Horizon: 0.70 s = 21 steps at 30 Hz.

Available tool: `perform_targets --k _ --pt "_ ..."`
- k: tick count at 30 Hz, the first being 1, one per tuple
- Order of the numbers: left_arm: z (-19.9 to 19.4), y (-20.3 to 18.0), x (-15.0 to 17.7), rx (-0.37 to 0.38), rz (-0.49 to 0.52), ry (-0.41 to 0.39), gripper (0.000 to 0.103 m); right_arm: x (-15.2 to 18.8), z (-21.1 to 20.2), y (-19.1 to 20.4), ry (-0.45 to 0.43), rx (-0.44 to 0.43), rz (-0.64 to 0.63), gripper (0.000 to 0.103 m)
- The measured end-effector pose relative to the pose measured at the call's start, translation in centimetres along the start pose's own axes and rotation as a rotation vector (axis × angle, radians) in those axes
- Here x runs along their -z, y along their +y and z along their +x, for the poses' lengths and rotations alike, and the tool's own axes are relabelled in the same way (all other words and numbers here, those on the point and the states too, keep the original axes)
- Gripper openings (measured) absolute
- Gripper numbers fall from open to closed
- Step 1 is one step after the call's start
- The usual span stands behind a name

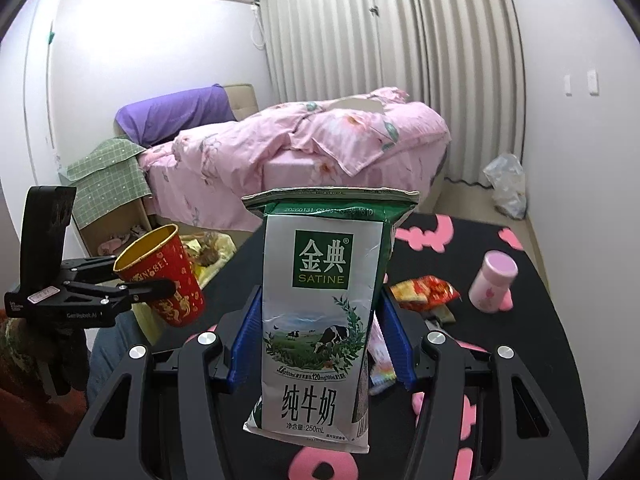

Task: Collect trash
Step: 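Lift the red cup and milk carton and carry them toward the yellow bin, then lower the cup and carton into the yellow bin and open both grippers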

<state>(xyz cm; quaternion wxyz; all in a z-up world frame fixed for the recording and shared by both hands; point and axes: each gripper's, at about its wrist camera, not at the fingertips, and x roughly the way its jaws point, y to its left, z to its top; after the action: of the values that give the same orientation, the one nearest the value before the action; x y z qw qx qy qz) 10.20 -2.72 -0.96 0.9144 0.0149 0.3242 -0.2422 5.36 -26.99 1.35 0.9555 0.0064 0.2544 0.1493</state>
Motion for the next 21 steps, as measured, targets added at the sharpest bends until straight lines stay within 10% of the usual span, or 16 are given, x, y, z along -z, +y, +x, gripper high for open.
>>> perform_targets --k 21 --pt "-1.7 18.2 -0.5 -0.3 -0.308 -0.143 0.053 -7.4 10.7 10.0 0.021 -0.215 -0.201 0.053"
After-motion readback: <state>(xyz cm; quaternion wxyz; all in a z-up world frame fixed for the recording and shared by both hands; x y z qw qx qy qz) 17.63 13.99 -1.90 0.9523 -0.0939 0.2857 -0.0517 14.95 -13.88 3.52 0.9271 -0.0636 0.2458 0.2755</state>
